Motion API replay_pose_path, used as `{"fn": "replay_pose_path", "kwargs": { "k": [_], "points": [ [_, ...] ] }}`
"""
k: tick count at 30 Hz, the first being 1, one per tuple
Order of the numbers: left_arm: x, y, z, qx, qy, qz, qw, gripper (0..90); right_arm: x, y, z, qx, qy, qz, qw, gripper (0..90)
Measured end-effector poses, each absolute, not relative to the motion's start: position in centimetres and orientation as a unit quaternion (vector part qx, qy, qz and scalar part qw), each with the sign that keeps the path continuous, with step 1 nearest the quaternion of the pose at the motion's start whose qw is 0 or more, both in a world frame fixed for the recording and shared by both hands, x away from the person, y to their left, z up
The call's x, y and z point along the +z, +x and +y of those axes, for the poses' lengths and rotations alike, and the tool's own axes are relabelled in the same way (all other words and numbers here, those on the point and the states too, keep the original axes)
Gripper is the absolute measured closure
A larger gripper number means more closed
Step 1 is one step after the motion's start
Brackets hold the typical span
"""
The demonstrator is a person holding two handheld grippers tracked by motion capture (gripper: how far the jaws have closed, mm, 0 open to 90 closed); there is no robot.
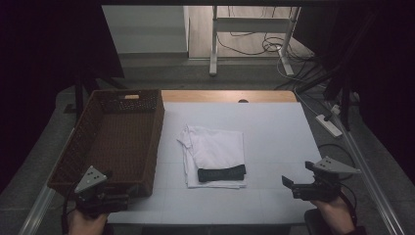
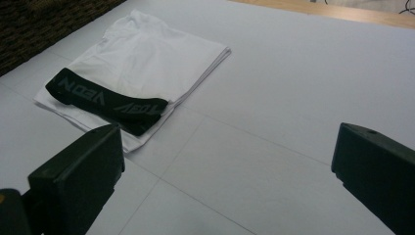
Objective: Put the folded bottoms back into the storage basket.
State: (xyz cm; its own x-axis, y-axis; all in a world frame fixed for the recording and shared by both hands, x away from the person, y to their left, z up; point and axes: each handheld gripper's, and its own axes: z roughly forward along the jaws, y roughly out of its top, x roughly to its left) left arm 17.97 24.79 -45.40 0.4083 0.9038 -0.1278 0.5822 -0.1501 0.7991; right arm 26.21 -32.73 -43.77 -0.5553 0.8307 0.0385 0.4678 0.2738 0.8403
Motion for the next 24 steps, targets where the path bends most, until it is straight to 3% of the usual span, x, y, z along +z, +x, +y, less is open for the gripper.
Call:
{"fn": "replay_pose_path", "kwargs": {
  "k": [24],
  "points": [
    [-45.74, 18.48, 25.09, 0.167, 0.729, 0.510, 0.426, 0.0, -43.57, 25.89, -32.20, 0.436, 0.397, 0.778, 0.217, 0.3]
  ]
}}
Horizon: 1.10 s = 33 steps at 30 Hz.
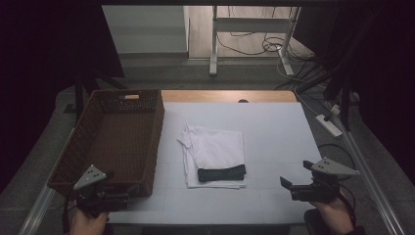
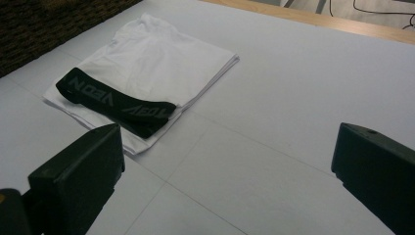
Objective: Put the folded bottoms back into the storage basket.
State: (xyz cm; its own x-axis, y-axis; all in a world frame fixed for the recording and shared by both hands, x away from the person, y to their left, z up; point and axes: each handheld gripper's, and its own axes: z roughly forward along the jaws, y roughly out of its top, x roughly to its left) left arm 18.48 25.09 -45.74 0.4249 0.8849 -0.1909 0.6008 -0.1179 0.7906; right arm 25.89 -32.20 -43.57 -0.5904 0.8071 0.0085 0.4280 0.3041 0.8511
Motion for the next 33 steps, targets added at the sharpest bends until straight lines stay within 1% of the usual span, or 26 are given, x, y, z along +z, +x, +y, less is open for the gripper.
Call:
{"fn": "replay_pose_path", "kwargs": {
  "k": [7, 20, 33],
  "points": [
    [-45.7, 18.8, 25.0, 0.161, 0.732, 0.494, 0.441, 0.0, -43.6, 25.9, -32.1, 0.433, 0.393, 0.781, 0.221, 0.3],
    [-45.3, 19.0, 24.1, 0.167, 0.740, 0.482, 0.438, 0.0, -43.6, 25.8, -31.9, 0.430, 0.389, 0.784, 0.222, 0.3],
    [-45.0, 19.6, 22.8, 0.160, 0.747, 0.465, 0.447, 0.0, -43.6, 25.8, -31.9, 0.428, 0.387, 0.785, 0.223, 0.3]
  ]
}}
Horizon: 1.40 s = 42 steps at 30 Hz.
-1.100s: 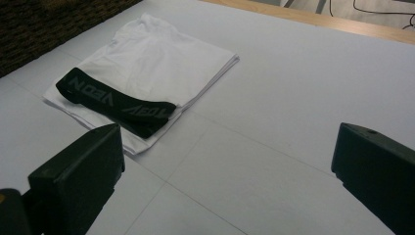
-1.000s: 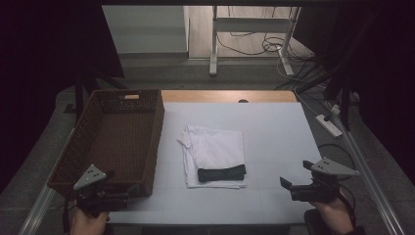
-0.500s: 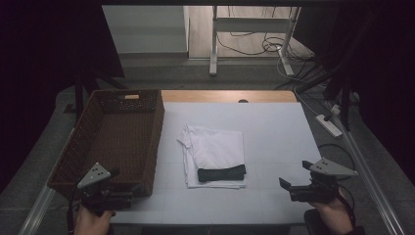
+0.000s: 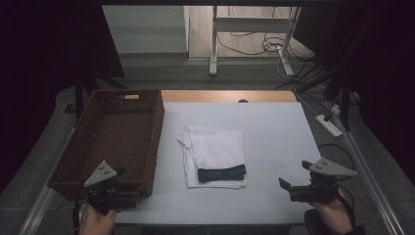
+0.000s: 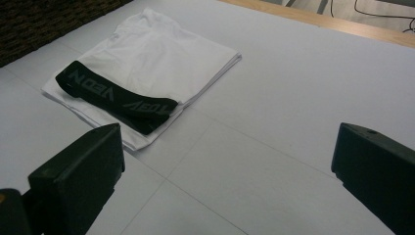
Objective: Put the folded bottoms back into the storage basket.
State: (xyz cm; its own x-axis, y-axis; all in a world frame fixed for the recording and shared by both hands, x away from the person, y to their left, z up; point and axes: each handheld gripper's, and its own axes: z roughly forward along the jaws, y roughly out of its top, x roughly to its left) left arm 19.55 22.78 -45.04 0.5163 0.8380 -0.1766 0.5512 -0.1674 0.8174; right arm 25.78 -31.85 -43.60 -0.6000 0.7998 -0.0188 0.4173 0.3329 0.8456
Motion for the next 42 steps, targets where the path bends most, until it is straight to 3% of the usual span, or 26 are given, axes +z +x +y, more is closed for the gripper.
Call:
{"fn": "replay_pose_path", "kwargs": {
  "k": [42],
  "points": [
    [-44.6, 23.6, 16.2, 0.107, 0.789, 0.406, 0.448, 0.0, -43.5, 25.7, -31.7, 0.428, 0.379, 0.787, 0.231, 0.3]
  ]
}}
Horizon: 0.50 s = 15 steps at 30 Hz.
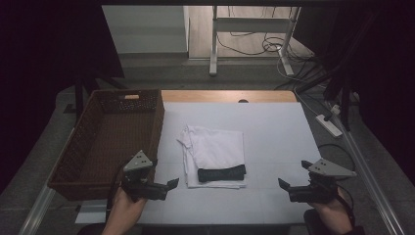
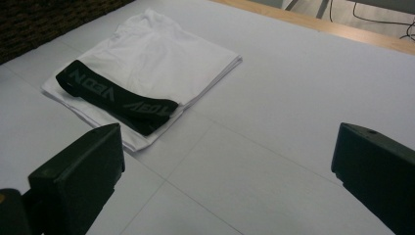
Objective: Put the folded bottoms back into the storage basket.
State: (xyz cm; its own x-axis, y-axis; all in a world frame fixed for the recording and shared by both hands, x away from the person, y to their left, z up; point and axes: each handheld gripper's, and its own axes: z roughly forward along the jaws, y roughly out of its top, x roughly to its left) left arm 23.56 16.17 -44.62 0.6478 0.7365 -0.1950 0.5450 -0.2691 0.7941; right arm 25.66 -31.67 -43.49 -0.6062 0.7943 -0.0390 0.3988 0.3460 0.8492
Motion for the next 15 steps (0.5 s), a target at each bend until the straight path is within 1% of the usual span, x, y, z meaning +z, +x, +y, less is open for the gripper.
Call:
{"fn": "replay_pose_path", "kwargs": {
  "k": [15],
  "points": [
    [-45.1, 24.9, 13.4, 0.087, 0.801, 0.385, 0.451, 0.0, -43.4, 25.6, -31.6, 0.433, 0.376, 0.787, 0.227, 0.3]
  ]
}}
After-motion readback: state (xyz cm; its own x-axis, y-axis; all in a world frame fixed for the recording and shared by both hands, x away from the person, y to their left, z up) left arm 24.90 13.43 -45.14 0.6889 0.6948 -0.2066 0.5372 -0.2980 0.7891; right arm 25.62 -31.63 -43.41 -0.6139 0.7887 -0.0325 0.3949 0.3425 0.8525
